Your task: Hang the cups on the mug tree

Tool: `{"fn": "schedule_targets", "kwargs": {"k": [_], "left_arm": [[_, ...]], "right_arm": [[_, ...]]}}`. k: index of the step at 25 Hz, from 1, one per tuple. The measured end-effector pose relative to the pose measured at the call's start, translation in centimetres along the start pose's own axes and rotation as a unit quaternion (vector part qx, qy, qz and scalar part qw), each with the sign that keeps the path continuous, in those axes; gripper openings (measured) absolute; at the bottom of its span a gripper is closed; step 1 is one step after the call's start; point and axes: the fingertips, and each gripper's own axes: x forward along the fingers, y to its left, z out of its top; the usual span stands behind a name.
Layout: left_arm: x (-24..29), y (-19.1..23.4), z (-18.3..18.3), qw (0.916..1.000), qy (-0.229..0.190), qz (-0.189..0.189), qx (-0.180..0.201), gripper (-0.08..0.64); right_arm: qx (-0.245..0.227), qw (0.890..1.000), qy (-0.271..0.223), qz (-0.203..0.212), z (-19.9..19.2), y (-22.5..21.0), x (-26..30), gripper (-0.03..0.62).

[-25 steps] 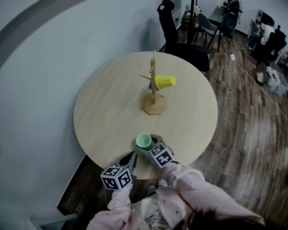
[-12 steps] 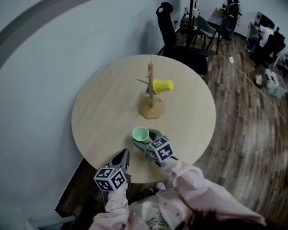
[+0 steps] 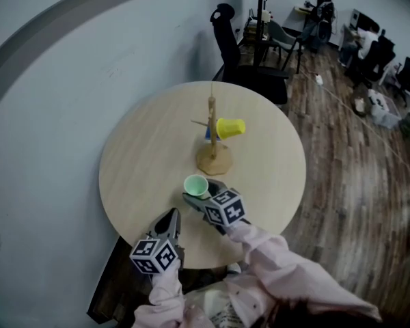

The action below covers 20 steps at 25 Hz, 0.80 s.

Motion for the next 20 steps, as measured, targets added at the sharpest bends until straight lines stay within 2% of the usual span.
{"fn": "schedule_targets", "kwargs": {"k": [10,20], "left_arm": [[2.4,2.5,3.9,0.9976,0.0,-0.066,0.022,0.002],[3.0,4.3,7.9,0.9938,-0.014,-0.101,0.044,0.002]], "right_arm": [[0.048,0.997,-0.045,-0.045,4.3,-1.4,3.2,0.308],[0.105,0.987,-0.1,-0.07,8.5,-2.0,5.2,0.308]]}}
